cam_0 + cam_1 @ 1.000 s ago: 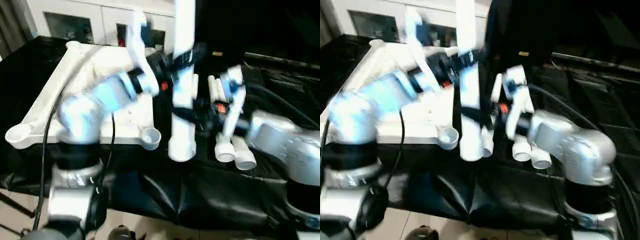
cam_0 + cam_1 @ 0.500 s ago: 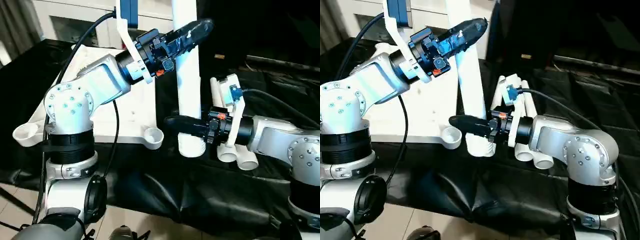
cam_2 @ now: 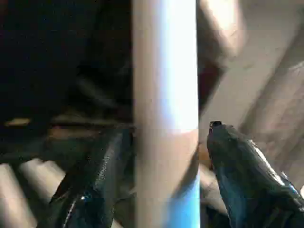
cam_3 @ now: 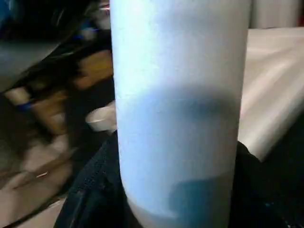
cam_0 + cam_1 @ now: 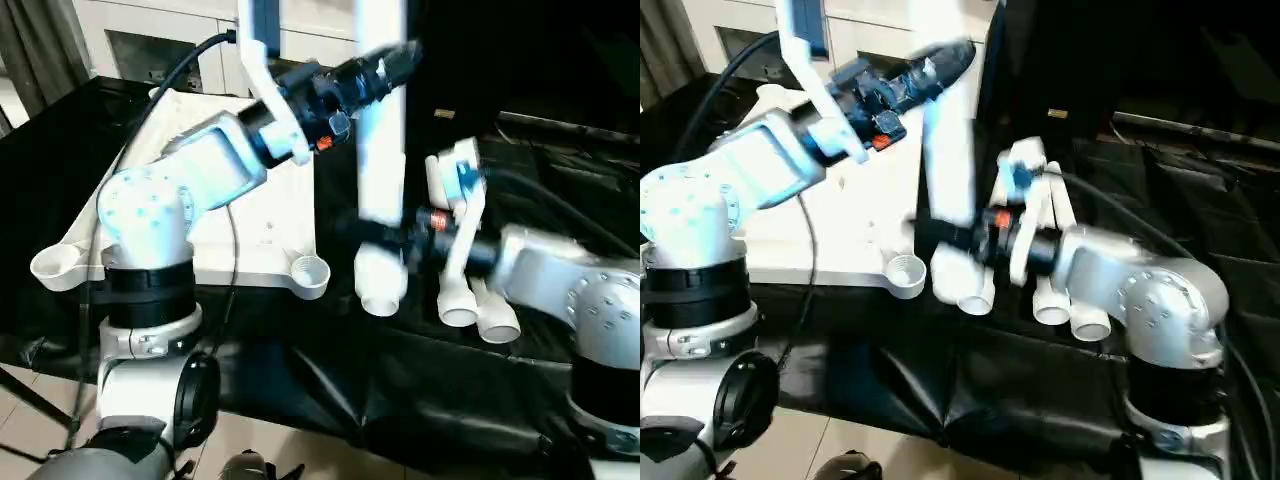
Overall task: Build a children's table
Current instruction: Pick table leg
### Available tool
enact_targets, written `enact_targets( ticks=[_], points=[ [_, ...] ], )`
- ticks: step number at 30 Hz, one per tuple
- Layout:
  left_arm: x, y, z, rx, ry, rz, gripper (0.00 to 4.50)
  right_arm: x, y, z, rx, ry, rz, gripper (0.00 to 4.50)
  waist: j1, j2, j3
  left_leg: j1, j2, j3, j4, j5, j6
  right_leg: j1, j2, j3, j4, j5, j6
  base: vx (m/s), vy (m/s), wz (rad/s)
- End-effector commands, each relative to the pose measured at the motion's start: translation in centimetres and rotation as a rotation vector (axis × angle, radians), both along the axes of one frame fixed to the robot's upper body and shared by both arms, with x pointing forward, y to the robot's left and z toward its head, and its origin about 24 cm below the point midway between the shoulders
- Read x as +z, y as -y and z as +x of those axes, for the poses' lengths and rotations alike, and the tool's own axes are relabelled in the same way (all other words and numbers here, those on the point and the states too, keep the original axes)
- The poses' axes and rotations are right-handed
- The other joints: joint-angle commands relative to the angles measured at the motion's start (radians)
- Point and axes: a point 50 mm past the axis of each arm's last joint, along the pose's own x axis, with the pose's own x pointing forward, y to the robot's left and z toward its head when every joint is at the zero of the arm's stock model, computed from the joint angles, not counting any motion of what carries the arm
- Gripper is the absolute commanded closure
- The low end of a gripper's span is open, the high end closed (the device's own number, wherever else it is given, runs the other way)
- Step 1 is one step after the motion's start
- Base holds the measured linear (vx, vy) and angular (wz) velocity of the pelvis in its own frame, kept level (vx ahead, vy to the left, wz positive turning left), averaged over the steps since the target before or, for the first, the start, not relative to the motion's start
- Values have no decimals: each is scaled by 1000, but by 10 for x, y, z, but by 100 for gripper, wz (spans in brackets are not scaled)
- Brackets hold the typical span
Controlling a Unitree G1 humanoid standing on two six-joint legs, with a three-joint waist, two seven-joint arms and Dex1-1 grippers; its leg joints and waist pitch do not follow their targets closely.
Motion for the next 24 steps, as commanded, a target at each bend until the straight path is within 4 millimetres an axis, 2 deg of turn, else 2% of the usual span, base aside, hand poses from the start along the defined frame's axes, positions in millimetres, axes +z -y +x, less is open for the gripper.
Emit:
enact_targets(
  ticks=[1, 3, 5, 6, 8, 10, 14, 17, 24],
  points=[
    [-10, 9, -2, 87, -53, 48, 158, 6, -7, 2, -45, 56, -34, 253, -4, 9, -88, 23, 97, -53, -78, -215, -103, 46, -123, 70, -84, -337, -23, 0, 0, 0],
    [-17, 13, -2, 130, -85, 32, 158, 4, -13, 1, -48, 63, -55, 254, -2, 7, -88, 21, 93, -50, -74, -210, -88, 47, -123, 71, -88, -338, -28, 0, 0, 0],
    [-21, 15, -1, 155, -108, 32, 158, 3, -15, 1, -50, 64, -60, 255, -2, 9, -88, 19, 91, -50, -75, -210, -77, 47, -118, 70, -91, -356, 0, 0, 0, 0],
    [-21, 15, -1, 155, -108, 32, 158, 3, -15, 1, -50, 64, -60, 255, -3, 8, -87, 22, 89, -50, -75, -219, -76, 45, -116, 69, -95, -374, 16, 0, 0, 0],
    [-28, 18, 0, 188, -138, 37, 158, 2, -19, 1, -56, 65, -71, 255, -4, 8, -86, 21, 90, -51, -76, -223, -77, 43, -114, 68, -97, -378, 28, 0, 0, 0],
    [-29, 19, 1, 194, -144, 39, 187, 1, -20, 1, -58, 65, -74, 255, -4, 9, -86, 23, 90, -52, -76, -230, -77, 41, -115, 67, -98, -385, 36, 0, 0, 0],
    [-25, 14, 7, 256, -141, -2, 207, -1, -20, 2, -69, 64, -91, 255, -4, 9, -85, 22, 88, -54, -77, -249, -79, 41, -114, 64, -105, -422, 57, 0, 0, 0],
    [-22, 7, 9, 312, -134, -13, 230, -3, -21, 1, -81, 68, -100, 255, -6, 9, -86, 22, 88, -54, -76, -253, -79, 40, -115, 64, -104, -422, 60, 0, 0, 0],
    [-20, 6, 7, 309, -113, -34, 253, 1, -24, 0, -67, 127, -100, 257, -6, 7, -87, 21, 89, -53, -76, -238, -74, 40, -114, 65, -100, -393, 54, 0, 0, 0]
  ],
)
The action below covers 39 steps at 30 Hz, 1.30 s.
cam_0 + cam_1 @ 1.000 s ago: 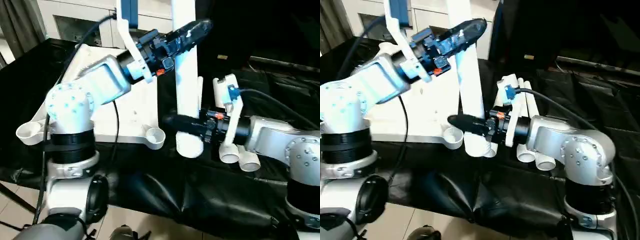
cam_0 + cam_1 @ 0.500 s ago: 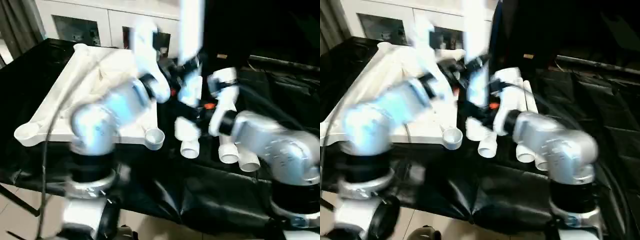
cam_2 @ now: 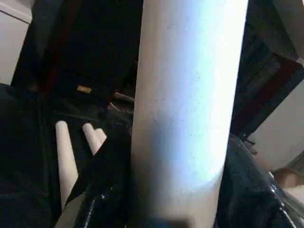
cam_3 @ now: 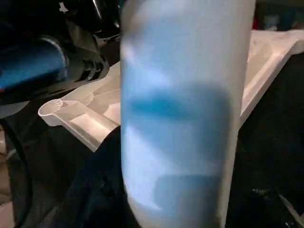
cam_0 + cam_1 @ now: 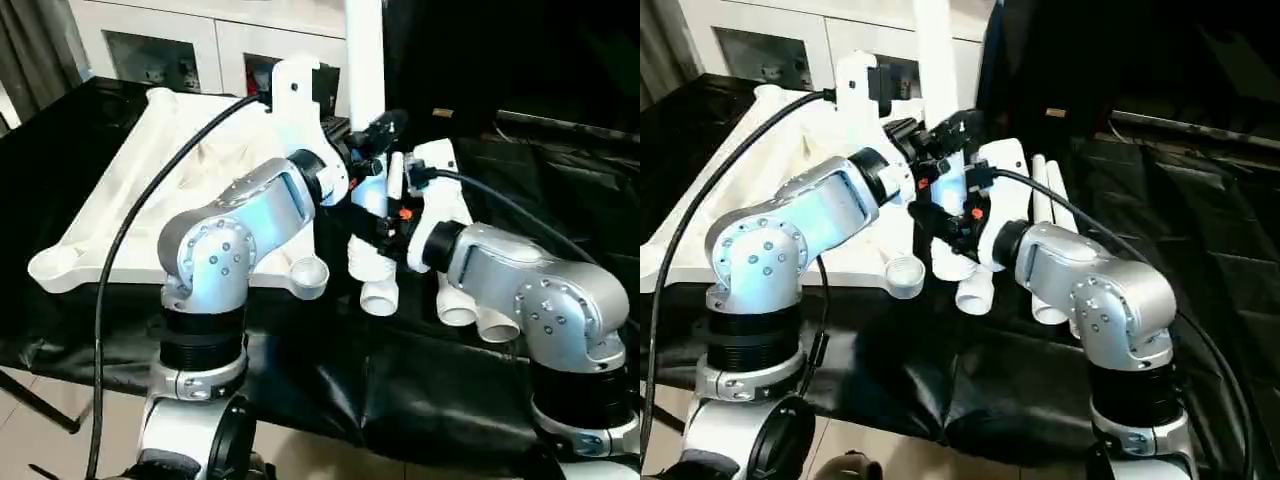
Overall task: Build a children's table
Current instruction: Pick table leg
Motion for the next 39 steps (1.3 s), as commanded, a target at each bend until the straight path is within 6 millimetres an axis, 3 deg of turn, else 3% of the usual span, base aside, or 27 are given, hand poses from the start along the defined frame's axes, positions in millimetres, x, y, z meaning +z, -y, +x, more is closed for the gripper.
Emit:
enact_targets(
  ticks=[1, 5, 9, 10, 14, 19, 20, 27, 32, 35, 39],
  points=[
    [4, -15, 5, 86, 28, -33, 255, 10, -1, -4, 31, 70, 31, 222, -3, 7, -86, 23, 89, -53, -76, -238, -73, 41, -115, 66, -97, -391, 48, 0, 0, 0],
    [8, -13, -3, -83, 104, -20, 259, 12, 4, -9, 94, 57, 47, 168, -2, 6, -87, 21, 88, -51, -76, -213, -62, 44, -113, 67, -93, -376, 53, 0, 0, 0],
    [11, -16, -9, -207, 132, -7, 260, 11, 16, -12, 168, 44, 32, 159, 1, 12, -87, 29, 91, -50, -75, -224, -70, 37, -114, 69, -91, -358, 29, 0, 0, 0],
    [13, -18, -12, -261, 145, -11, 260, 12, 20, -15, 209, 35, 49, 155, 3, 9, -88, 28, 89, -48, -73, -221, -61, 43, -116, 69, -89, -353, 18, 0, 0, 0],
    [19, -19, -24, -442, 183, -38, 260, 13, 28, -23, 312, -2, 110, 155, 4, 8, -87, 21, 92, -49, -74, -204, -54, 47, -118, 68, -82, -329, -33, 0, 0, 0],
    [21, -15, -38, -606, 226, -53, 260, 7, 27, -26, 343, -29, 92, 155, 4, 8, -83, 26, 92, -47, -74, -222, -55, 45, -120, 69, -92, -404, -36, 0, 0, 0],
    [22, -15, -42, -651, 236, -72, 260, 5, 27, -27, 354, -39, 98, 172, 3, 9, -82, 26, 92, -48, -74, -233, -58, 44, -122, 69, -95, -426, -33, 0, 0, 0],
    [22, -15, -43, -662, 236, -91, 260, 3, 27, -27, 348, -54, 112, 217, 2, 9, -80, 36, 92, -50, -74, -276, -70, 37, -121, 65, -106, -494, -7, 0, 0, 0],
    [21, -17, -40, -643, 231, -88, 260, 3, 27, -26, 338, -55, 111, 245, 1, 7, -80, 32, 90, -51, -74, -276, -72, 38, -123, 65, -110, -513, 9, 0, 0, 0],
    [21, -19, -32, -570, 204, -99, 190, 3, 27, -24, 323, -52, 110, 254, 2, 7, -81, 31, 90, -51, -74, -271, -72, 37, -122, 64, -109, -514, 9, 0, 0, 0],
    [19, -21, -21, -441, 172, -67, 167, 5, 26, -21, 289, -28, 106, 255, 1, 4, -82, 29, 92, -55, -76, -279, -78, 40, -122, 62, -106, -504, 8, 0, 0, 0]
  ],
)
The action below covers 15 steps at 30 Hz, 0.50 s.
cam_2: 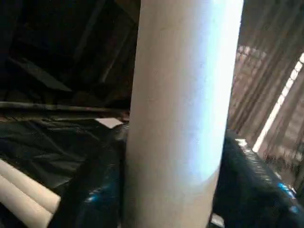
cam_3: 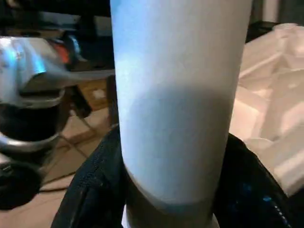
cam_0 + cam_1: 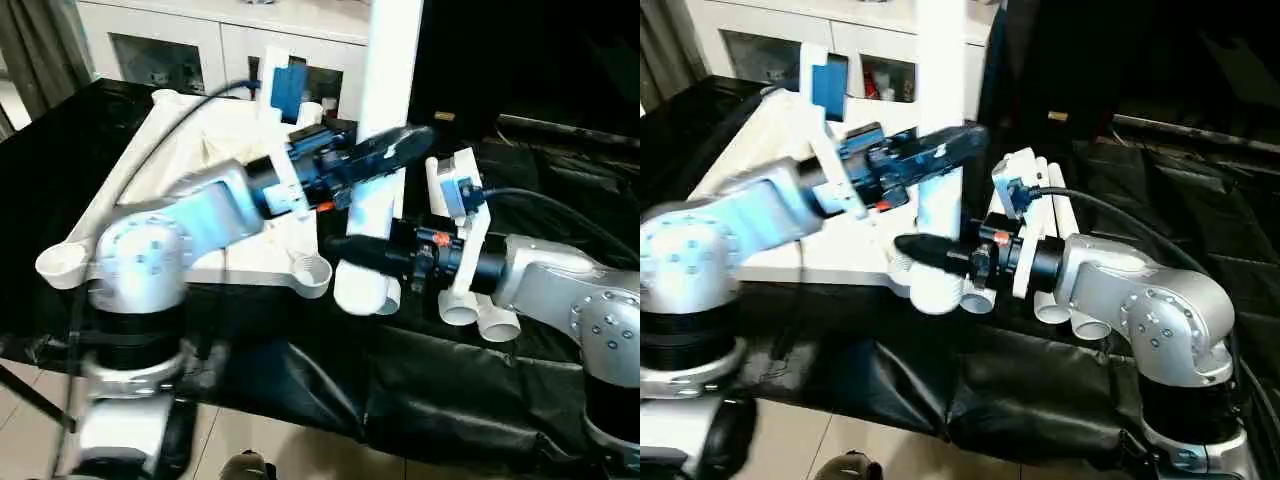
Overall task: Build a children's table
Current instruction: Pick table leg
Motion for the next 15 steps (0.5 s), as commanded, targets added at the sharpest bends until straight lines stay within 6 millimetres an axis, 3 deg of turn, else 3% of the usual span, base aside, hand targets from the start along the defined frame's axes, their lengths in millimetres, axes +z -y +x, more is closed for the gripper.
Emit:
enact_targets(
  ticks=[1, 5, 11, 15],
  points=[
    [6, -1, 7, 108, 19, 39, 167, -1, 5, 7, -72, 9, -28, 255, -3, 5, -81, 26, 91, -55, -79, -285, -79, 35, -122, 62, -107, -509, 15, 0, 0, 0],
    [-5, 2, 18, 325, 7, 176, 157, 0, 3, 17, -189, 56, -92, 257, -3, 5, -81, 29, 88, -53, -78, -276, -81, 32, -121, 64, -112, -530, 47, 0, 0, 0],
    [-9, 12, 22, 429, -73, 97, 157, -1, -4, 24, -267, 72, -115, 257, -2, 8, -86, 21, 90, -53, -75, -244, -69, 38, -121, 64, -102, -432, 14, 0, 0, 0],
    [-12, 16, 24, 493, -110, 83, 190, -1, -8, 24, -272, 74, -116, 257, -4, 8, -87, 19, 92, -53, -76, -225, -64, 40, -116, 66, -94, -368, 7, 0, 0, 0]
  ],
)
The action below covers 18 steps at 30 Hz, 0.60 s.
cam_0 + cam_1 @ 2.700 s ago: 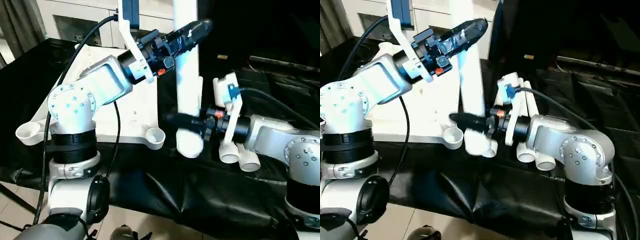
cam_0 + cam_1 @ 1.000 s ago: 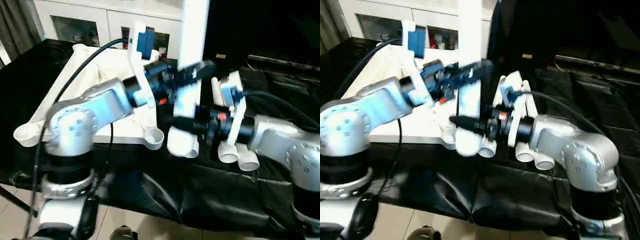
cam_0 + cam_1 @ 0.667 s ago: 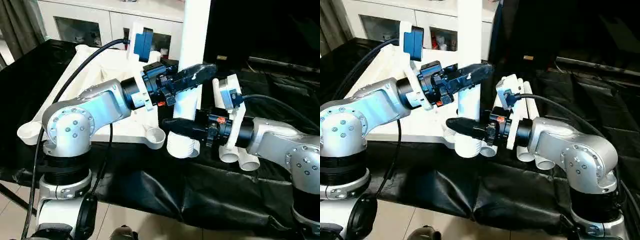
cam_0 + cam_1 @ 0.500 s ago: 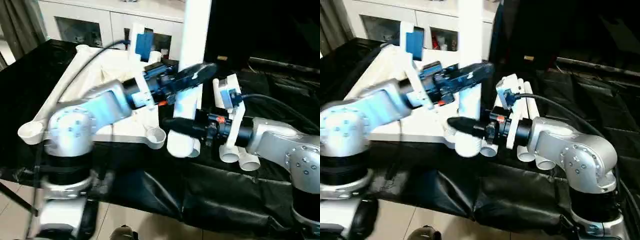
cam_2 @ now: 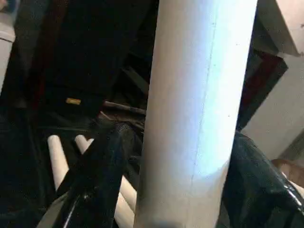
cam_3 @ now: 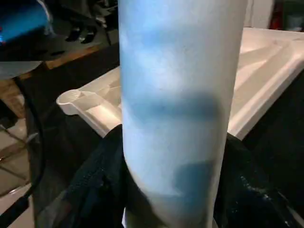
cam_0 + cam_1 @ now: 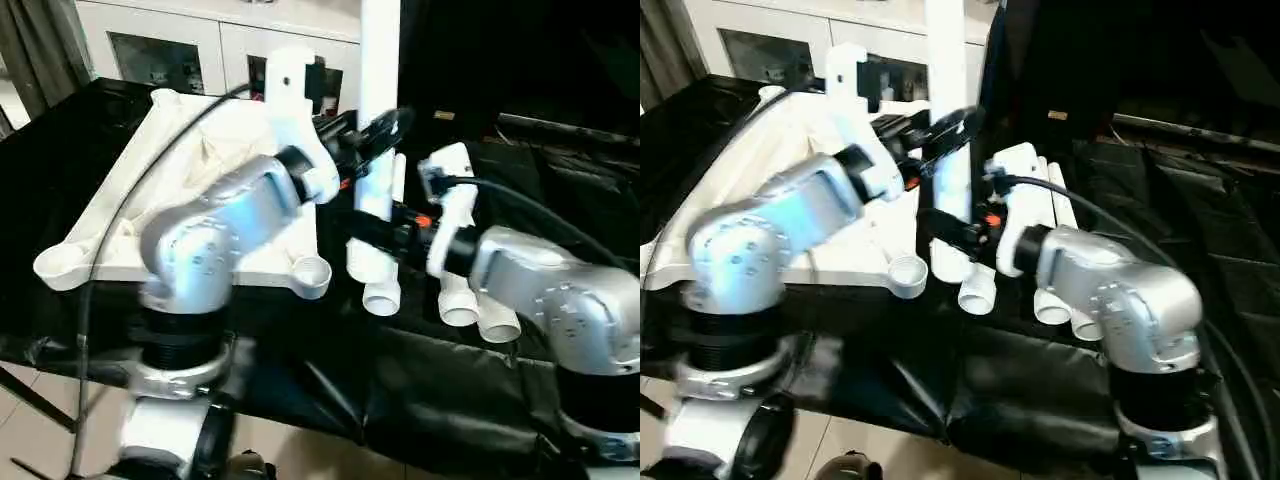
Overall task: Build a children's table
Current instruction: Pick table leg
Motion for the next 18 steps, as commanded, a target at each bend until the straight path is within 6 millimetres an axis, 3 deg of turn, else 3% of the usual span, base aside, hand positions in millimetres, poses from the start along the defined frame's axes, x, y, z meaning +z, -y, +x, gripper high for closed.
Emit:
enact_targets(
  ticks=[1, 5, 12, 15, 18],
  points=[
    [-6, -3, 5, 62, -36, -7, 194, 9, -3, 1, 2, 47, -1, 257, -3, 7, -87, 20, 92, -52, -75, -220, -62, 42, -117, 68, -92, -353, 2, 0, 0, 0],
    [-3, -6, 7, 114, -37, -34, 226, 9, -5, 1, -3, 52, -5, 257, -4, 6, -87, 19, 91, -51, -75, -206, -55, 44, -116, 69, -89, -333, -7, 0, 0, 0],
    [1, -13, 8, 136, -18, -46, 257, 12, -6, 3, -22, 82, -7, 257, -9, 5, -83, 24, 91, -52, -77, -247, -64, 39, -117, 67, -98, -402, 14, 0, 0, 0],
    [2, -14, 8, 132, -10, -50, 262, 13, -6, 3, -10, 60, 39, 185, -9, 7, -83, 26, 90, -52, -77, -257, -63, 37, -117, 65, -101, -422, 17, 0, 0, 0],
    [5, -15, 8, 94, 15, -57, 263, 16, -6, 2, 15, 67, 46, 167, -10, 8, -82, 27, 89, -54, -77, -268, -65, 36, -117, 64, -104, -446, 34, 0, 0, 0]
  ],
)
